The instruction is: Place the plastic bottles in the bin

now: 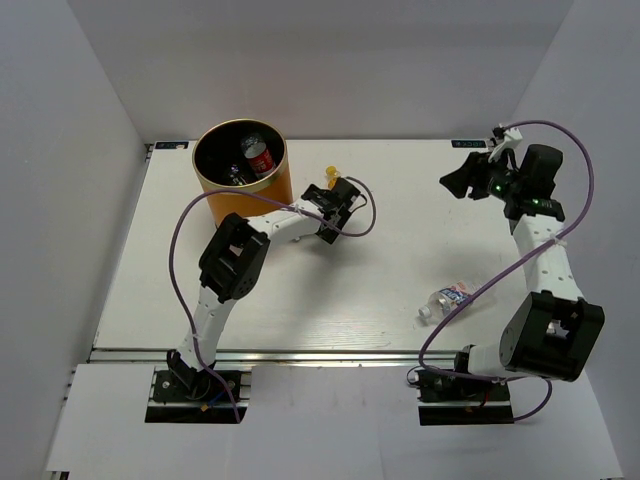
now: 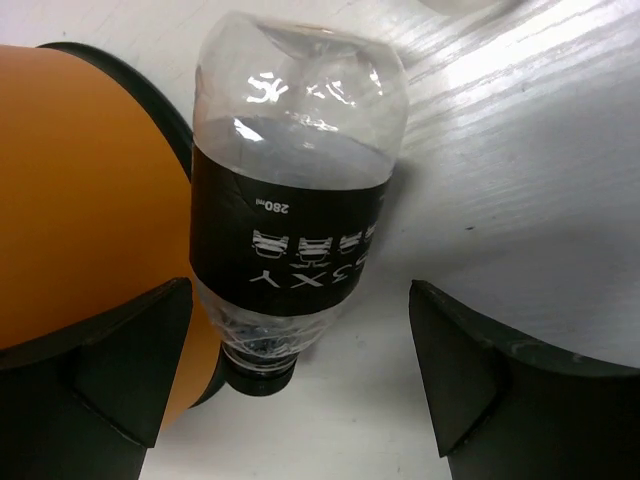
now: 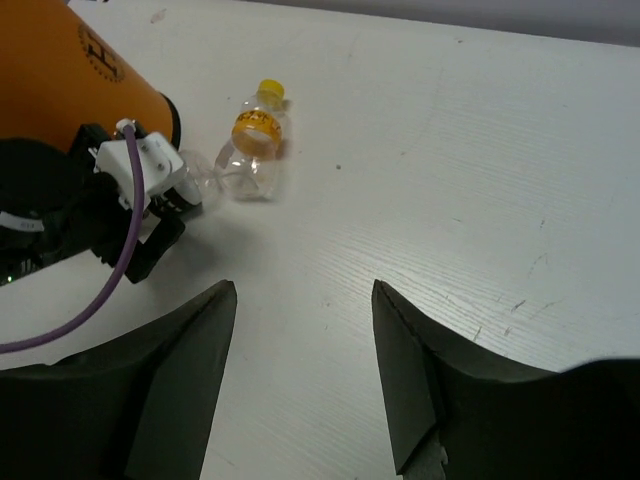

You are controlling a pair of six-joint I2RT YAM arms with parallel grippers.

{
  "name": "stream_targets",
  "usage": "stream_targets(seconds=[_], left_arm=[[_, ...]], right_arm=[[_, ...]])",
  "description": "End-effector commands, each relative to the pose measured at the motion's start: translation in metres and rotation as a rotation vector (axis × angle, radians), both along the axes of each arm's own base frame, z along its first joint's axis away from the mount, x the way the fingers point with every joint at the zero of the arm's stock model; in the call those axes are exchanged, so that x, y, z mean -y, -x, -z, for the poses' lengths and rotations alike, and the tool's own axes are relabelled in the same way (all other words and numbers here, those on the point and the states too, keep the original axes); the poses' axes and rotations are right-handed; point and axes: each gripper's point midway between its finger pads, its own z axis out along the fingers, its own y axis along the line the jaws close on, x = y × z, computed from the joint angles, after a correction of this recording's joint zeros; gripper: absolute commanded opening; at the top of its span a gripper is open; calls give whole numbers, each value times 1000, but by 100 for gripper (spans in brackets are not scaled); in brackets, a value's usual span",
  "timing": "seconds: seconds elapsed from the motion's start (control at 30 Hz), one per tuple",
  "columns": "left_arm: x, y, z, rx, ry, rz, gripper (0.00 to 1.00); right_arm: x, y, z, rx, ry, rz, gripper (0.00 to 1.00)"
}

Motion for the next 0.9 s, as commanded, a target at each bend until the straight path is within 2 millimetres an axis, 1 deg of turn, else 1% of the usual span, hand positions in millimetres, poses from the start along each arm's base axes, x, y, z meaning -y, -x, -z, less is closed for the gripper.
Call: stream_targets(seconds=[0.0, 0.03, 0.07, 0.1, 0.17, 0.2, 0.23, 0.27, 0.3, 0.37, 0.4, 0.43, 0.47, 0.5, 0.57, 0.6, 0.63, 0.67, 0.7, 0.73, 0.77, 0.8, 0.83, 0.87], left_arm=[[3, -5, -7, 5, 40, -18, 99], [5, -6, -8, 12, 48, -17, 99], [7, -5, -7, 5, 56, -12, 96], [5, -7, -6, -4, 66, -13, 94], [6, -6, -5, -10, 72, -8, 87], [9, -4, 0, -25, 87, 4, 79], [8, 1, 6, -45, 84, 9, 74], [8, 3, 4, -50, 91, 13, 71], [9, 7, 10, -67, 99, 22, 65], [10, 10, 10, -80, 111, 31, 60], [12, 11, 11, -90, 121, 39, 55], [12, 14, 10, -95, 127, 43, 46], [14, 19, 14, -104, 120, 51, 40], [13, 24, 11, -112, 131, 59, 31], [18, 31, 7, -110, 156, 72, 24], [19, 37, 10, -129, 171, 85, 19], [25, 42, -4, -117, 199, 106, 18], [31, 46, -10, -126, 247, 123, 16], [36, 51, -17, -119, 271, 143, 13], [38, 53, -30, -103, 303, 156, 13], [48, 63, -58, -81, 374, 204, 13], [53, 63, -76, -46, 422, 226, 12], [57, 65, -96, -21, 465, 248, 12], [63, 74, -109, -21, 498, 293, 12]], right_arm=[[-8, 18, 11, -26, 4, -69, 64], [-11, 23, 16, -39, 3, -80, 64], [-12, 25, 15, -34, 3, -89, 64], [-13, 27, 18, -45, -4, -96, 64], [-16, 30, 21, -52, -10, -111, 61], [-17, 30, 22, -54, -17, -117, 59], [-17, 30, 24, -59, -20, -117, 56], [-20, 31, 24, -57, -27, -129, 56], [-20, 29, 27, -71, -40, -127, 54], [-22, 27, 25, -72, -50, -132, 52], [-23, 27, 24, -72, -56, -138, 52], [-24, 25, 27, -82, -63, -140, 52], [-24, 23, 28, -87, -66, -141, 51], [-24, 22, 28, -87, -63, -140, 51], [-24, 19, 31, -96, -62, -142, 51], [-24, 17, 28, -90, -59, -146, 51], [-25, 16, 31, -96, -55, -150, 51], [-26, 16, 33, -101, -52, -156, 51], [-27, 13, 30, -94, -46, -161, 51], [-28, 14, 35, -113, -45, -167, 51], [-31, 11, 31, -105, -37, -178, 50], [-32, 11, 34, -115, -31, -185, 47], [-34, 10, 39, -133, -30, -191, 42], [-37, 6, 39, -130, -19, -207, 33]])
